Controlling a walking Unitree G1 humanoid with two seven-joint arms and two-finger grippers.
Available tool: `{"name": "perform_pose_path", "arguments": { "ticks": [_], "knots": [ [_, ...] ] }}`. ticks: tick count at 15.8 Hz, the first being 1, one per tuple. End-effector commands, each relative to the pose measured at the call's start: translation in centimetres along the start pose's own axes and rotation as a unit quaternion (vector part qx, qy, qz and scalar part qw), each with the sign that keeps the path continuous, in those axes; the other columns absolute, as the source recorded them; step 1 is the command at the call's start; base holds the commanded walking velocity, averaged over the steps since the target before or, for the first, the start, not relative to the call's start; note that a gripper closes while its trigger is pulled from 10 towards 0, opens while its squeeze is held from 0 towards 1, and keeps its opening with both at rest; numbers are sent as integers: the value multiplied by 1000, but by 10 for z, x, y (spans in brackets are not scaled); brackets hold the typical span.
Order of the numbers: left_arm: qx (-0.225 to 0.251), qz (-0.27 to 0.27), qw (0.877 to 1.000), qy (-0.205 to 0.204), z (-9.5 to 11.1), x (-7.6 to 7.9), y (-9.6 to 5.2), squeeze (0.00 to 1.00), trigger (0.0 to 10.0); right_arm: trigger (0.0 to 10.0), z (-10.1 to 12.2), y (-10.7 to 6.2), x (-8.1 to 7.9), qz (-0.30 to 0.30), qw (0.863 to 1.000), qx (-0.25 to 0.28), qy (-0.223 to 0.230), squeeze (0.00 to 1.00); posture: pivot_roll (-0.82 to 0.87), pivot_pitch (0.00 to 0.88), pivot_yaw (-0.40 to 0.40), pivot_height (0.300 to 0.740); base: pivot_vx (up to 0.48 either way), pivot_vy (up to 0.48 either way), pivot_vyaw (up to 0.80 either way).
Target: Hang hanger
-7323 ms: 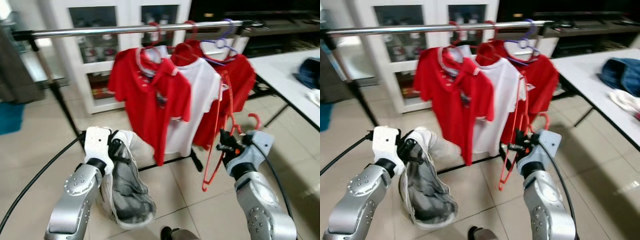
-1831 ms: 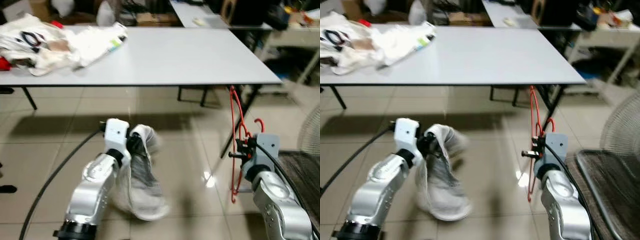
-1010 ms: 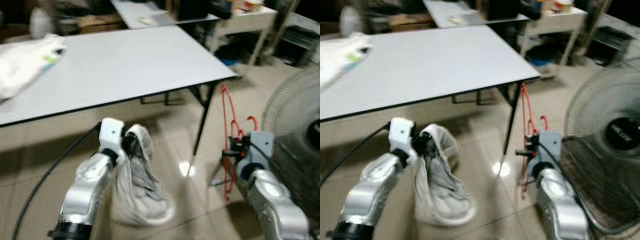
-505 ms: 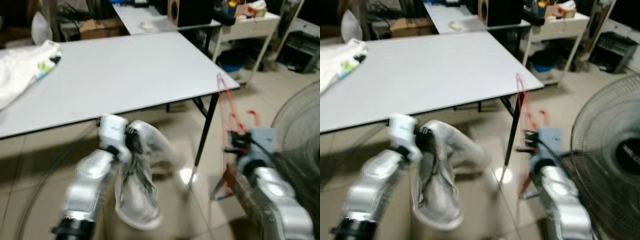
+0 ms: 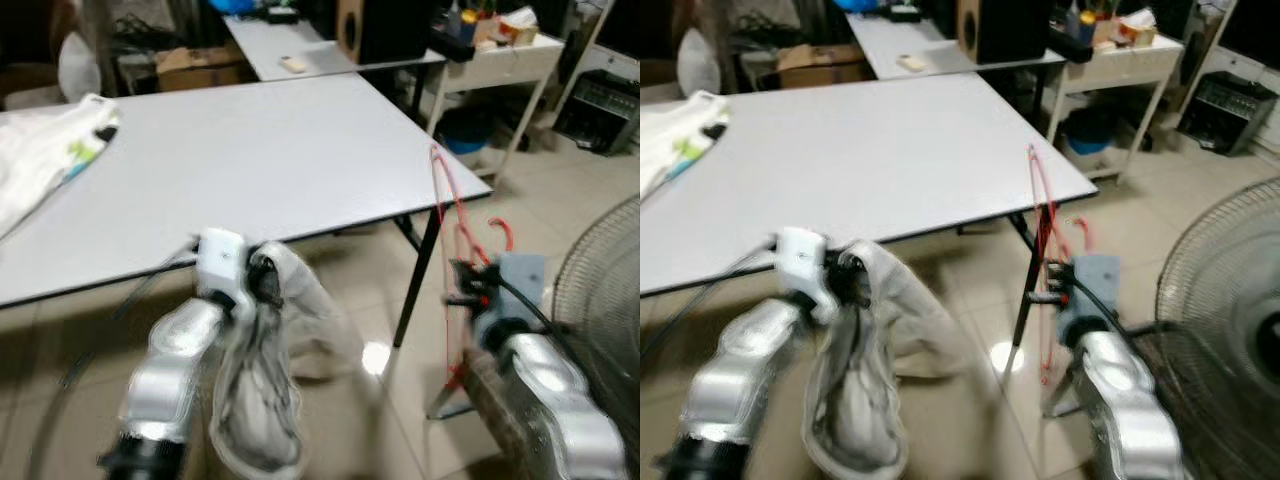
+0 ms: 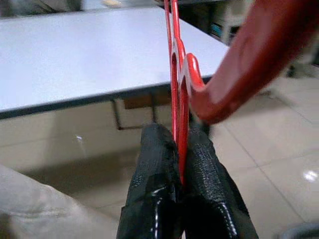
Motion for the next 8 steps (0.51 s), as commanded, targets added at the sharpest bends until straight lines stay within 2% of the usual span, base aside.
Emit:
{"name": "perform_pose_path", "arguments": {
  "ticks": [1,5,7,8],
  "knots": [
    [41,5,999,24,27,-11,0,0,10000,10000,5,2,-8,14,1000,10,2,0,-102,0,1,740,379,0,0],
    [87,-8,996,29,62,-15,9,0,10000,10000,11,2,-8,16,1000,21,-4,0,-107,0,8,740,378,0,0],
    [143,-18,989,22,103,-17,18,0,10000,10000,15,2,-4,11,999,31,-3,0,-109,0,13,740,379,0,0],
    [156,-22,987,21,113,-18,21,0,10000,10000,16,2,-4,10,999,33,-3,0,-108,0,12,740,379,0,0]
  ]
}}
Point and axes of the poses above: a point about 5 cm out from each wrist's last joint towards the gripper, its own y axis pointing out of the wrist towards the gripper, its own z axis along the axis of the wrist's last joint, x = y × z, the point moved 5 cm from there along y, pointing out of the wrist towards the gripper, and after that the axes turned 13 degrees about y, right-handed, at the moved point
